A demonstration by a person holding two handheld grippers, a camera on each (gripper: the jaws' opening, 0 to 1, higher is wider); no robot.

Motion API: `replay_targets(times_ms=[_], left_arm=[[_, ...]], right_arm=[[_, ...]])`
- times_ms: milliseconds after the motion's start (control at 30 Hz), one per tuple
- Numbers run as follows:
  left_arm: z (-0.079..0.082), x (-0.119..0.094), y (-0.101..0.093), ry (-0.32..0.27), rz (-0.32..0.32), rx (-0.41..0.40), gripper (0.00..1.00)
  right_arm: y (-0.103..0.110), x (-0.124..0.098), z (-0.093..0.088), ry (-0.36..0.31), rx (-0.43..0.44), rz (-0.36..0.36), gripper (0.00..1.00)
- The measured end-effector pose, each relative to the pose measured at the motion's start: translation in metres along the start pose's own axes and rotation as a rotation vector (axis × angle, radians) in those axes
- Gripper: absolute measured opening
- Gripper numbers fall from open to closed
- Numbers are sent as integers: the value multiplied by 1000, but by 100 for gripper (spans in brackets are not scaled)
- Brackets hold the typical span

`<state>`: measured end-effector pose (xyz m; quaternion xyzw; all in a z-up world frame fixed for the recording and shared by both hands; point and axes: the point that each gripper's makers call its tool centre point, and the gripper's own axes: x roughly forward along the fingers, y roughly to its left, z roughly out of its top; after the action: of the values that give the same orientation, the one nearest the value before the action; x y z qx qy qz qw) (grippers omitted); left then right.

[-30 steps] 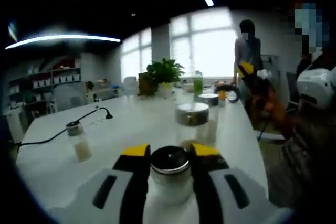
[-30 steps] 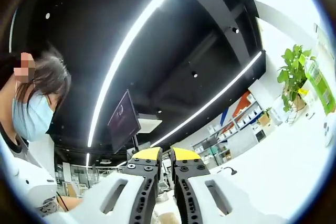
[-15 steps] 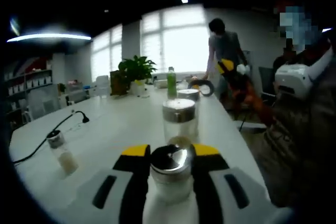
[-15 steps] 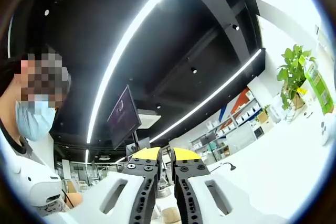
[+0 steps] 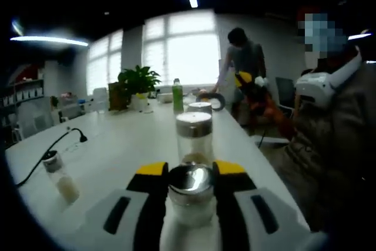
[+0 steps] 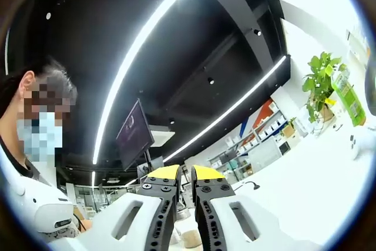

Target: Rotate the seasoning bottle until the label or dispensing opening points toward the visible target arrow and the bottle remains upright within the marked orientation range

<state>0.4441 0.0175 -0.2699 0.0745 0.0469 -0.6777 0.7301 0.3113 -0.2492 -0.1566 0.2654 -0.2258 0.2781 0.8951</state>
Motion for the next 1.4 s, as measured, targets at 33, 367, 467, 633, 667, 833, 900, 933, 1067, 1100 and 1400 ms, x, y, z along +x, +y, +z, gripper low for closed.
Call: replay_targets(times_ms=[33, 367, 467, 633, 667, 833, 900, 933, 1067, 1100, 1400], left_arm=[[0, 0, 0, 2, -2, 0, 31], [24, -10, 13, -100, 142, -62, 53], [31, -19, 16, -101, 266, -3, 50], [37, -29, 13, -140, 410, -69, 52], [40, -32, 15, -160, 437, -69, 53], [34, -45, 26, -161, 586, -119, 56], [26, -45, 25, -112, 642, -91, 56], [26, -43, 23, -103, 653, -69, 56], [27, -28, 12, -146, 628, -111, 50], [27, -27, 11, -154, 629, -126, 50], [17, -21, 16, -163, 690, -159, 47]], right_arm=[[0, 0, 1, -3, -2, -2, 5], [0, -1, 1, -6, -10, -8, 6], [-1, 0, -3, 4, -5, -12, 6], [-2, 1, -6, 9, 6, -12, 6], [-2, 1, -6, 9, 6, -12, 6], [1, -1, -3, 1, 0, -15, 6], [0, -1, -1, -5, -1, -18, 6], [0, -2, -1, -7, -3, -19, 6], [1, -1, -4, 5, -16, -13, 6], [2, 0, -4, 6, -19, -14, 6], [-5, -2, -2, 0, -14, -27, 6]])
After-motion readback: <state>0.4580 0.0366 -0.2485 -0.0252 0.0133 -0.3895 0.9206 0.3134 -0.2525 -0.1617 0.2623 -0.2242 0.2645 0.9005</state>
